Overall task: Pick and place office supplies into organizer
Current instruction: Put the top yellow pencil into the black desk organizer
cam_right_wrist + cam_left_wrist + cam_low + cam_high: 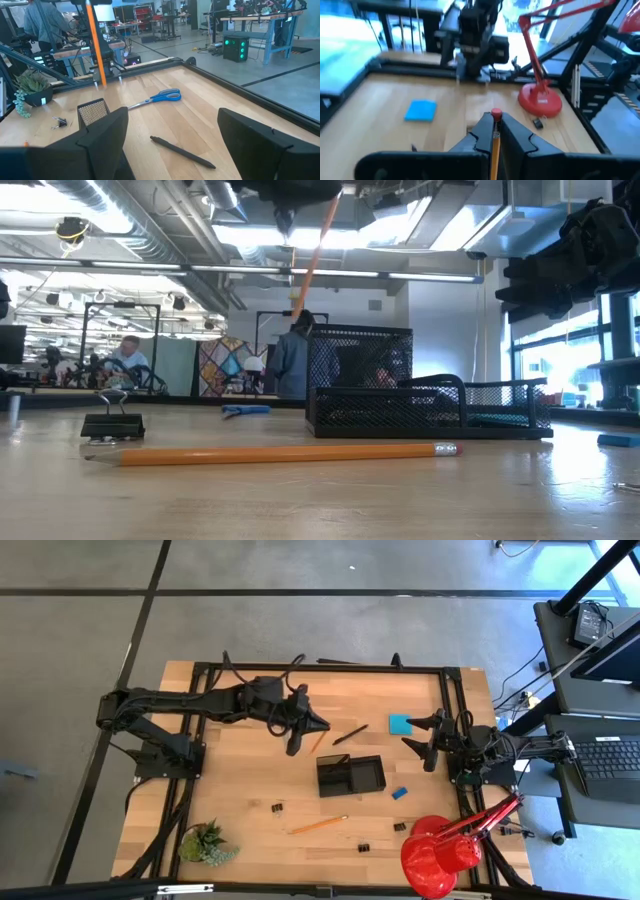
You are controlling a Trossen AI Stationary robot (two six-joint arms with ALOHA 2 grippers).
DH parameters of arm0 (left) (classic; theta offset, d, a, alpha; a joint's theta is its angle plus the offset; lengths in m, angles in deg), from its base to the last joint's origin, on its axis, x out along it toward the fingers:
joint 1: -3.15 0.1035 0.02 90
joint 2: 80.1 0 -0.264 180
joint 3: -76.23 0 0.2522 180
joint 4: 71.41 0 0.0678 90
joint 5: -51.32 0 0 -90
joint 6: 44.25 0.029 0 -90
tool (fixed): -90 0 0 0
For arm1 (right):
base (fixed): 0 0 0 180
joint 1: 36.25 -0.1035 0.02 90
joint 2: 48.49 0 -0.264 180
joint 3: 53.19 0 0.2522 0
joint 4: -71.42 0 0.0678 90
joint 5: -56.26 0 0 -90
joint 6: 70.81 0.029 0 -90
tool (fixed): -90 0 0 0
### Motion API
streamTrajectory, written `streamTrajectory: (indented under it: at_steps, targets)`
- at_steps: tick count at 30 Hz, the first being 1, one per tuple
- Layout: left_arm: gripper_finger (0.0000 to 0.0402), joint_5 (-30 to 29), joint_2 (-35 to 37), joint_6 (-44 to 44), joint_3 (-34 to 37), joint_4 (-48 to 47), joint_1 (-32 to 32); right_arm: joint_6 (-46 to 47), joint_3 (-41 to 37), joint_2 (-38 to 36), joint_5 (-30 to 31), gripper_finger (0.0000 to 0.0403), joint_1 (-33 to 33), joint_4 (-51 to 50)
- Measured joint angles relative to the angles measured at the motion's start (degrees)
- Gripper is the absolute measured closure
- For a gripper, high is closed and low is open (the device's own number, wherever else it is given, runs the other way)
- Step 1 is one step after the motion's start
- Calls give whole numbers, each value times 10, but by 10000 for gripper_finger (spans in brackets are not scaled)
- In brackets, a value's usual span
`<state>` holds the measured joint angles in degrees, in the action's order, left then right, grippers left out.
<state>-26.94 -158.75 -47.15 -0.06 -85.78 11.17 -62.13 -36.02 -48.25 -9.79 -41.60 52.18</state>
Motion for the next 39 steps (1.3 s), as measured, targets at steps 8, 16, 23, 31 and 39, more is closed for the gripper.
streamTrajectory:
  at_steps: [8, 16, 23, 31, 39]
  targets:
    - [386, 1, 0, 27, 0, 43, 0, -1, 0, 0, 0, 92, 0, 0]
    - [386, 33, -2, 22, 0, 78, -16, -2, 0, 0, 0, 92, 0, 0]
    - [386, 36, -38, 4, -1, 84, -23, -2, 0, 0, 0, 92, 0, 0]
    - [386, 65, -80, -16, -1, 111, -24, 0, 0, 0, 0, 92, 0, 0]
    - [386, 64, -128, -19, -1, 115, -23, 0, 0, 0, 0, 92, 0, 0]
